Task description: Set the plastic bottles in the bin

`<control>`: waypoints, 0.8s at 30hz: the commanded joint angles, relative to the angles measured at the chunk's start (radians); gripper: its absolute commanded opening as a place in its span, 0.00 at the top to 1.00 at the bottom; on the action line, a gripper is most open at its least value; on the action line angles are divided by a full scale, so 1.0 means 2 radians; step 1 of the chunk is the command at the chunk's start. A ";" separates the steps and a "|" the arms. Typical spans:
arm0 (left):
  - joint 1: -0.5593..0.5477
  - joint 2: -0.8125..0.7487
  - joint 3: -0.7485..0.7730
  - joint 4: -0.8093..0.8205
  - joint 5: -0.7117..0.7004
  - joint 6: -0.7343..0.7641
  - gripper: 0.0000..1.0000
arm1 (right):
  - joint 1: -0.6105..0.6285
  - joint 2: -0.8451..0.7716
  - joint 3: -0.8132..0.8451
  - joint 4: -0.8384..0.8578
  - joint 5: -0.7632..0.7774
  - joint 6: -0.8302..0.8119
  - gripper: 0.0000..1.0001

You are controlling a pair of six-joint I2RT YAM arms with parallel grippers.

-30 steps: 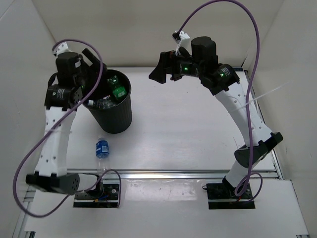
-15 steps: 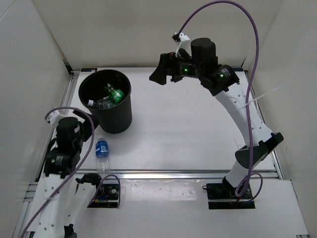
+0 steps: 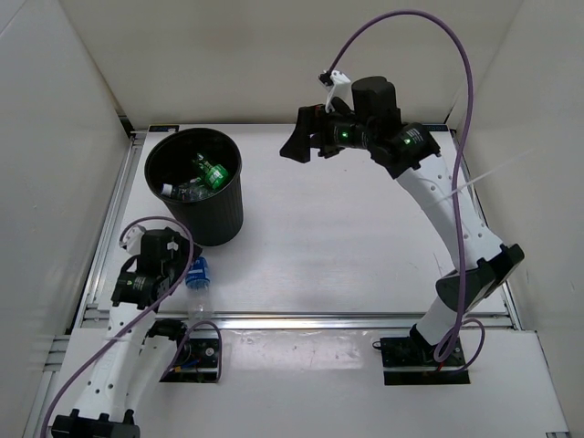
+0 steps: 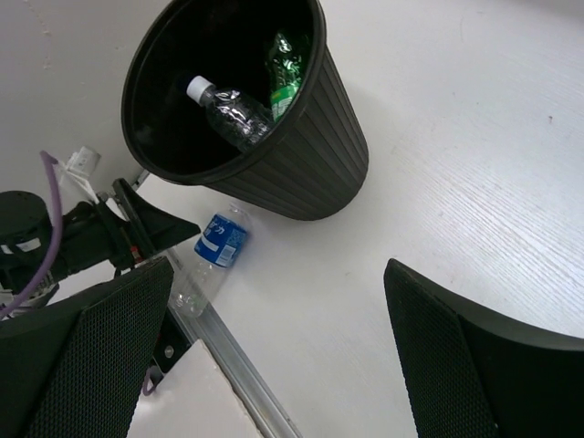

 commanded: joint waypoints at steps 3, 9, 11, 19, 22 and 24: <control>-0.009 0.003 -0.058 0.017 0.048 -0.007 0.00 | -0.013 -0.035 -0.012 0.007 -0.016 -0.010 0.00; -0.014 0.024 -0.086 0.028 0.054 -0.007 0.00 | -0.018 -0.035 -0.012 0.007 -0.021 -0.005 0.00; -0.014 0.034 -0.097 0.046 0.068 -0.007 0.00 | -0.018 -0.035 -0.012 0.007 -0.026 -0.005 0.00; -0.019 0.070 -0.104 0.075 0.087 0.007 0.32 | -0.018 -0.045 -0.028 0.007 -0.026 -0.005 0.00; -0.019 0.040 -0.066 0.048 0.077 -0.005 0.38 | -0.018 -0.045 -0.028 0.007 -0.026 -0.005 0.00; -0.019 0.028 -0.019 0.004 0.054 -0.028 0.39 | -0.018 -0.045 -0.028 0.007 -0.021 -0.005 0.00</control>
